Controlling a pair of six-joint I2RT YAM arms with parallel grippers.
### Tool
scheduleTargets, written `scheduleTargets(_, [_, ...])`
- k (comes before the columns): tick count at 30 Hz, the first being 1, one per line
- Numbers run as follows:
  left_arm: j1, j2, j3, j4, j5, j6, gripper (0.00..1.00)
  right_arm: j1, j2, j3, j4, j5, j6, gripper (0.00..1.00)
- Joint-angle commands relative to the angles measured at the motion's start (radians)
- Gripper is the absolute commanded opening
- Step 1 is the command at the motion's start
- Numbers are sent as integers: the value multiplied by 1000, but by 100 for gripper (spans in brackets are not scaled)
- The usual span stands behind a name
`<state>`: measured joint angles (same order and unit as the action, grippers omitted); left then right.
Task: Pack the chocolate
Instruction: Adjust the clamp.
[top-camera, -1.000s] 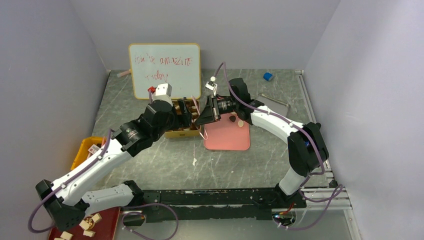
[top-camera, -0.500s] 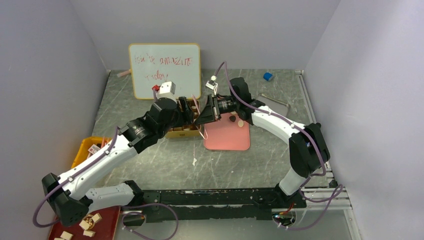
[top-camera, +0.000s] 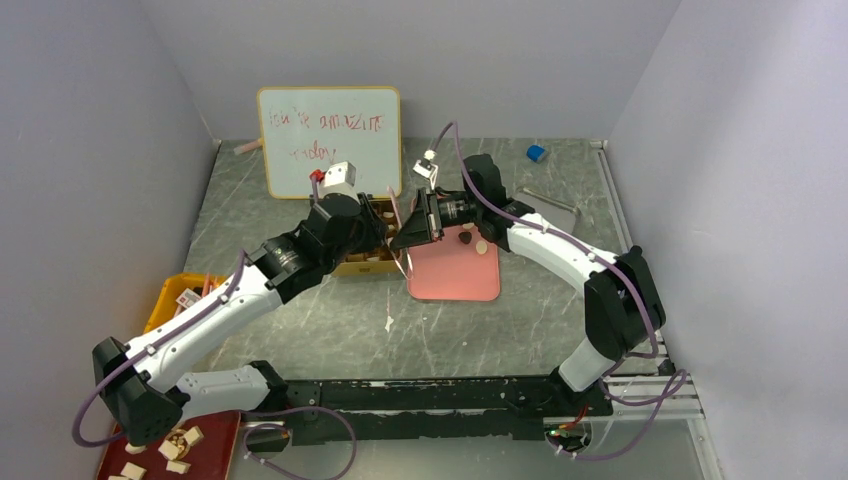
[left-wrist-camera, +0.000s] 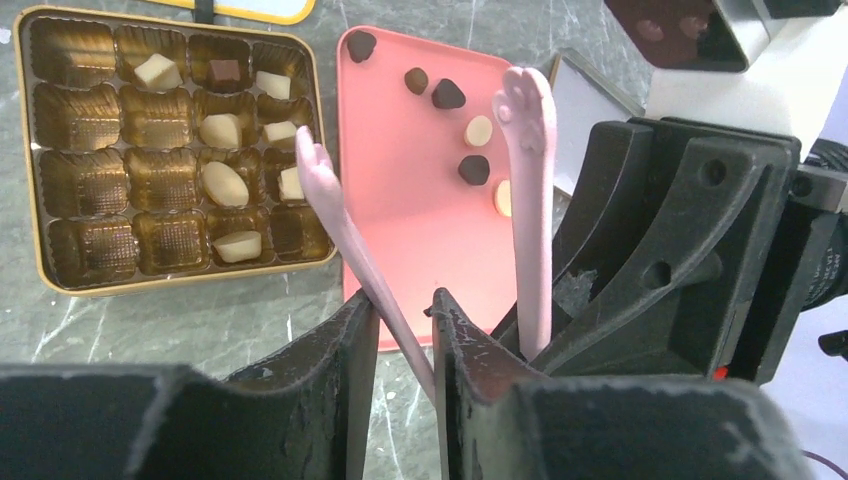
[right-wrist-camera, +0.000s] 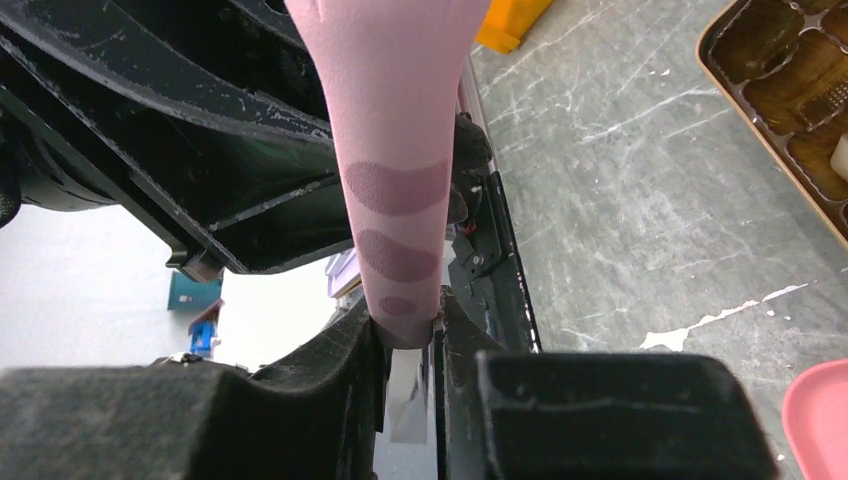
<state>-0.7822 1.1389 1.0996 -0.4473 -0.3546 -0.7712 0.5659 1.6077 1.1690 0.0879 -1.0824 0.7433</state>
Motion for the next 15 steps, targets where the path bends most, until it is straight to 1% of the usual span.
scheduleTargets(1, [2,4,16,15,0,-31,27,-1,-55,0,9,-22,-27,6])
scheduleTargets(3, [3,4,14,13,3,-42,19,-1,-59,1,-21,-16,-51,6])
scheduleTargets(5, [2,5,16,10,6,-50,8,0,-64,7,-58,4,-77,6])
scheduleTargets(6, [3,5,17,8,6,-55,6,-1,-65,16,-97,19,-120,7])
scheduleTargets(9, [2,14,22,10,14,-56,5,-1,-70,43,-219,71,-198,14])
scheduleTargets(11, [2,18,24,12,23,-60,5,0,-78,51,-257,108,-224,26])
scheduleTargets(15, [2,22,22,16,34,-66,5,0,-89,74,-338,184,-284,38])
